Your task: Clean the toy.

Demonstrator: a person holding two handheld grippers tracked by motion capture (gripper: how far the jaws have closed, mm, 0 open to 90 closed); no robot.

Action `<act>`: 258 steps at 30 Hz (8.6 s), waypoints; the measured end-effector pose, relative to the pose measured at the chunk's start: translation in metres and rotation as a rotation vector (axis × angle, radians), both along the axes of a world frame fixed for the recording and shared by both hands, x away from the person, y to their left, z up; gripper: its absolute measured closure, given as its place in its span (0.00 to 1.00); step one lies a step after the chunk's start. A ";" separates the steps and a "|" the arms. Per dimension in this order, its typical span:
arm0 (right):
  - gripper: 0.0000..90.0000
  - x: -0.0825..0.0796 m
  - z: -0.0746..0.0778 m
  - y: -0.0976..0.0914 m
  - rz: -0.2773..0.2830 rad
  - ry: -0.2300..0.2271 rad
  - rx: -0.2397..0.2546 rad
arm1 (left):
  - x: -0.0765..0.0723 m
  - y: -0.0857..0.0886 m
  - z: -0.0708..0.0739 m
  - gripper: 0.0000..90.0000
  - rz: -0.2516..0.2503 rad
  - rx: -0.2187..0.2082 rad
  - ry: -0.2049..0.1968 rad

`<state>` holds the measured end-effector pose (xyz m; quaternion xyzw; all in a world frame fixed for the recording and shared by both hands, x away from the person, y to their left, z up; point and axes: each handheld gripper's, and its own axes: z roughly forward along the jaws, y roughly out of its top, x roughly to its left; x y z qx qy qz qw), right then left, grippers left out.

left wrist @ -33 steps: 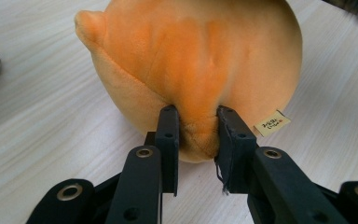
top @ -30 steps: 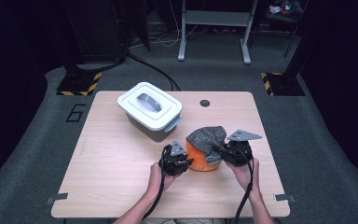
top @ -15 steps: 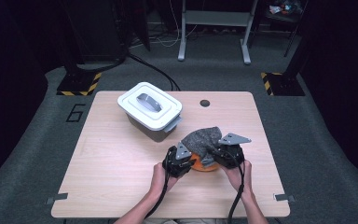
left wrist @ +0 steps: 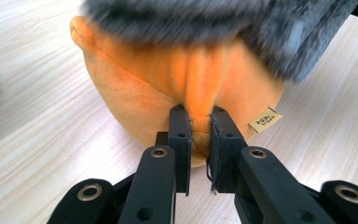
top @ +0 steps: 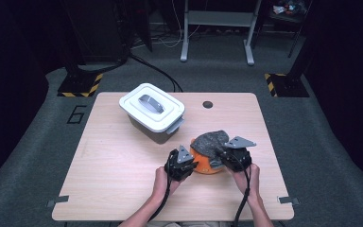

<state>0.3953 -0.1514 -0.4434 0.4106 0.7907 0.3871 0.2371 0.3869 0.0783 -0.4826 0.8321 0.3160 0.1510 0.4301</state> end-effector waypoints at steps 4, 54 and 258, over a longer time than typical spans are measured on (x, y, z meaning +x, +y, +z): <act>0.86 0.004 -0.007 -0.021 -0.058 0.035 0.051 | 0.004 0.000 0.003 0.90 -0.013 -0.008 0.021; 0.87 0.009 -0.018 -0.034 -0.111 0.048 0.101 | 0.011 -0.001 0.007 0.90 -0.027 -0.007 0.035; 0.88 0.033 -0.007 -0.013 -0.096 0.083 0.069 | 0.021 -0.002 -0.026 0.58 -0.025 0.050 -0.154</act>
